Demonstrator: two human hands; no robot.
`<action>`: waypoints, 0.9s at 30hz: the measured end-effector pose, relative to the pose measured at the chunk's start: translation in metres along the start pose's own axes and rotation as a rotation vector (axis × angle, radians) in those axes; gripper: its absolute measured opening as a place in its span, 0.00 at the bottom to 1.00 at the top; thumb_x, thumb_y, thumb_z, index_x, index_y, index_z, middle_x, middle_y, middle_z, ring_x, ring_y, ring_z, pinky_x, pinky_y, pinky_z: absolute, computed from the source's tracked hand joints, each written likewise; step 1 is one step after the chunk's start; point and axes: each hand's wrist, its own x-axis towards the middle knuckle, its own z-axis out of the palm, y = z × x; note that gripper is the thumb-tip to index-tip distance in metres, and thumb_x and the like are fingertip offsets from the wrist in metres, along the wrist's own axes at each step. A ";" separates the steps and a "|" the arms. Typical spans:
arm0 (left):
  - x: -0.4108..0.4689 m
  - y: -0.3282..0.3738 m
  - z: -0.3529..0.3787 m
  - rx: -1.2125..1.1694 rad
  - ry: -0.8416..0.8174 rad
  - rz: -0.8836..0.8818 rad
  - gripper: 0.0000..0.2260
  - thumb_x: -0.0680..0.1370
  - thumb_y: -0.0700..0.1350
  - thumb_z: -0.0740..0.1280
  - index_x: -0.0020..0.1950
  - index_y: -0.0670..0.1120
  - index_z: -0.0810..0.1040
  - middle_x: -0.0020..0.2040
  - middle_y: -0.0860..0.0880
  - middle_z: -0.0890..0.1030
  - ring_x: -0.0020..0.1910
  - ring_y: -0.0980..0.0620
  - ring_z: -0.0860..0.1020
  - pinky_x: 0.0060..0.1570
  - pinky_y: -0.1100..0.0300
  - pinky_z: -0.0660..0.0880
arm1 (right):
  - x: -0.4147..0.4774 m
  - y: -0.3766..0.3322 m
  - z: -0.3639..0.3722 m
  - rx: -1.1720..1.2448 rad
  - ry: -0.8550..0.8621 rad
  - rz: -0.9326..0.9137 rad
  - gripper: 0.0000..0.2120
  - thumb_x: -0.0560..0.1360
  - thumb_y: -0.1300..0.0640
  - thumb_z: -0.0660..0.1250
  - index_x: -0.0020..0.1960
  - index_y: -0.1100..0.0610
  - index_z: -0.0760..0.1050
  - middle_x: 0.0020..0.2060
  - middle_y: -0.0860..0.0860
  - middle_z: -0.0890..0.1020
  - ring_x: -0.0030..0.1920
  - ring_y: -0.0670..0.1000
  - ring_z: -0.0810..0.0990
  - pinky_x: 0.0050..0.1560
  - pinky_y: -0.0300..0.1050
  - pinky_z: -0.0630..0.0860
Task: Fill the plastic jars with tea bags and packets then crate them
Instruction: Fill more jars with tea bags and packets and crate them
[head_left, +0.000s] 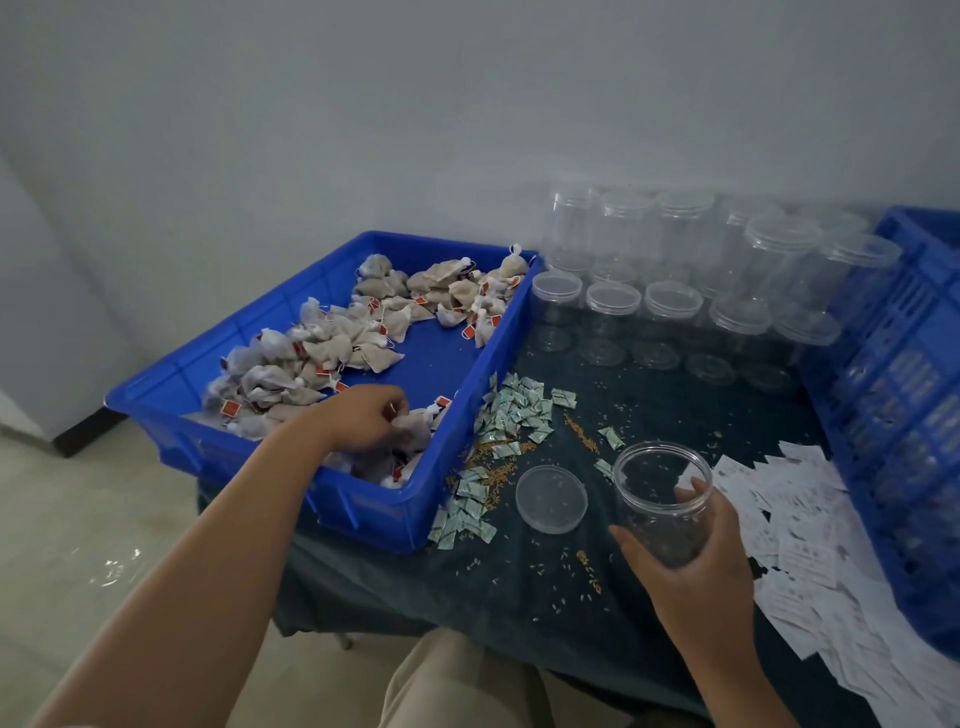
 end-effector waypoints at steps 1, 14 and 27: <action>0.000 0.001 -0.001 -0.079 0.066 0.011 0.07 0.79 0.49 0.74 0.49 0.53 0.77 0.49 0.50 0.82 0.46 0.49 0.82 0.44 0.54 0.77 | 0.000 0.000 -0.001 0.001 0.000 -0.002 0.51 0.59 0.17 0.72 0.72 0.46 0.70 0.60 0.25 0.75 0.61 0.29 0.76 0.55 0.19 0.69; -0.022 0.101 -0.051 -0.934 0.389 0.129 0.06 0.83 0.46 0.70 0.57 0.46 0.77 0.40 0.49 0.80 0.32 0.56 0.75 0.32 0.60 0.74 | 0.001 0.006 0.000 -0.102 -0.125 -0.103 0.41 0.61 0.19 0.74 0.69 0.28 0.65 0.62 0.29 0.77 0.62 0.36 0.78 0.59 0.26 0.72; -0.030 0.225 0.013 -0.423 -0.122 0.312 0.04 0.82 0.54 0.70 0.55 0.56 0.79 0.45 0.57 0.86 0.30 0.65 0.76 0.36 0.62 0.71 | 0.002 0.009 -0.002 -0.150 -0.128 -0.133 0.42 0.63 0.33 0.84 0.71 0.38 0.68 0.62 0.32 0.78 0.63 0.40 0.79 0.61 0.40 0.80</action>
